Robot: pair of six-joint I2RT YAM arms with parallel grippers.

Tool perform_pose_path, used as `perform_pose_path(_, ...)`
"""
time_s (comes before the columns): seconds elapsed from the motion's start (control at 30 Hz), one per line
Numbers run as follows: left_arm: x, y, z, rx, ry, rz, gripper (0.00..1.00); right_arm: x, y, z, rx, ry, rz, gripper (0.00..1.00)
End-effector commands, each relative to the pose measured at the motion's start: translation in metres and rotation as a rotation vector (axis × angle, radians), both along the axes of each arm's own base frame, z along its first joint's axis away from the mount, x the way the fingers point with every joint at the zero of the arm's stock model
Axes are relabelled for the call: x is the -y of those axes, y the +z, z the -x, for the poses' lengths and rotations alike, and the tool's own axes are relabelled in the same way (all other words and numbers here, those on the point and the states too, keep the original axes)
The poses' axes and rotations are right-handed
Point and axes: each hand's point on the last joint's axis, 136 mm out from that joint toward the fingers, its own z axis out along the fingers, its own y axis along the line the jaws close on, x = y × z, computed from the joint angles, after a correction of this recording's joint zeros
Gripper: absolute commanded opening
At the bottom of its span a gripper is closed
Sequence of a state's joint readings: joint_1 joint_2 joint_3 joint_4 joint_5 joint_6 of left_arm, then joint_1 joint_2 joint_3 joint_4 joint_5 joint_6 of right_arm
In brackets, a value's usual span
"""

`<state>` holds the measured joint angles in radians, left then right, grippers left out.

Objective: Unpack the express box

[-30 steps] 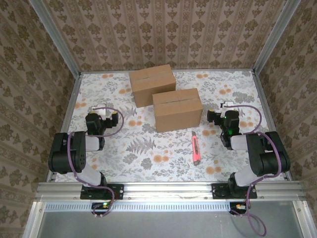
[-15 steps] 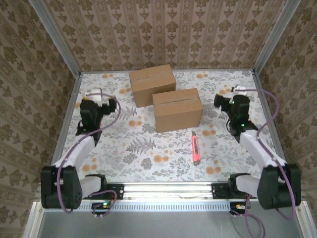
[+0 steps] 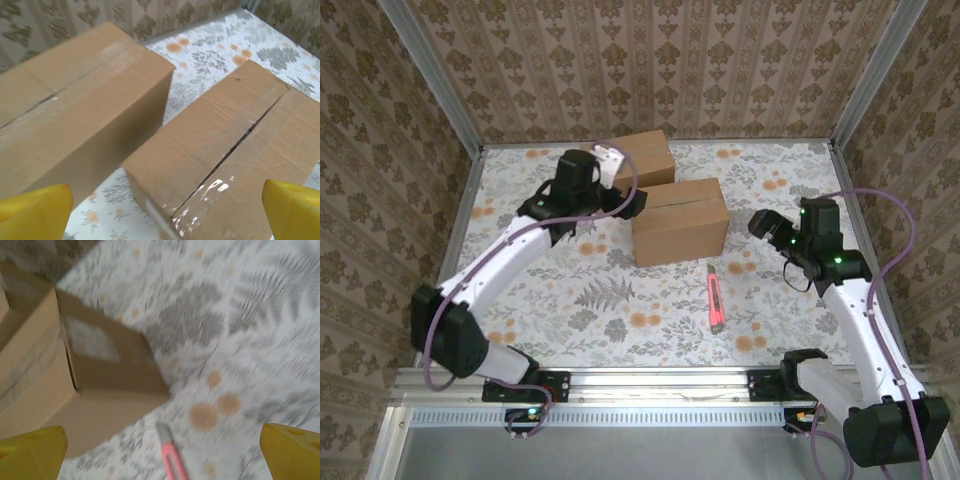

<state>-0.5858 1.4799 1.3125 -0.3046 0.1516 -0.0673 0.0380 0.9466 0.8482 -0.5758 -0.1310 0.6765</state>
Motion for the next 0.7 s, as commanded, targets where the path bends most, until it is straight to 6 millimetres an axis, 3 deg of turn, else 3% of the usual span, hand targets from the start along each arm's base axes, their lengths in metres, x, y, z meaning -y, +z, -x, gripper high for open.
perform_pose_path(0.0, 0.018, -0.012, -0.003, -0.069, -0.077, -0.068, 0.97, -0.040, -0.018, 0.005, -0.088, 0.037, -0.258, 1.00)
perform_pose_path(0.17, 0.040, -0.020, -0.027, -0.100, -0.140, -0.111, 0.97, -0.046, -0.013, -0.004, -0.060, 0.021, -0.260, 1.00)
perform_pose_path(0.37, 0.070, -0.033, -0.032, -0.242, -0.303, -0.079, 0.97, -0.049, -0.015, -0.010, -0.070, -0.011, -0.293, 1.00)
perform_pose_path(0.67, 0.077, -0.054, -0.039, -0.283, -0.356, -0.147, 0.90, -0.053, -0.018, -0.014, -0.073, -0.011, -0.297, 0.99)
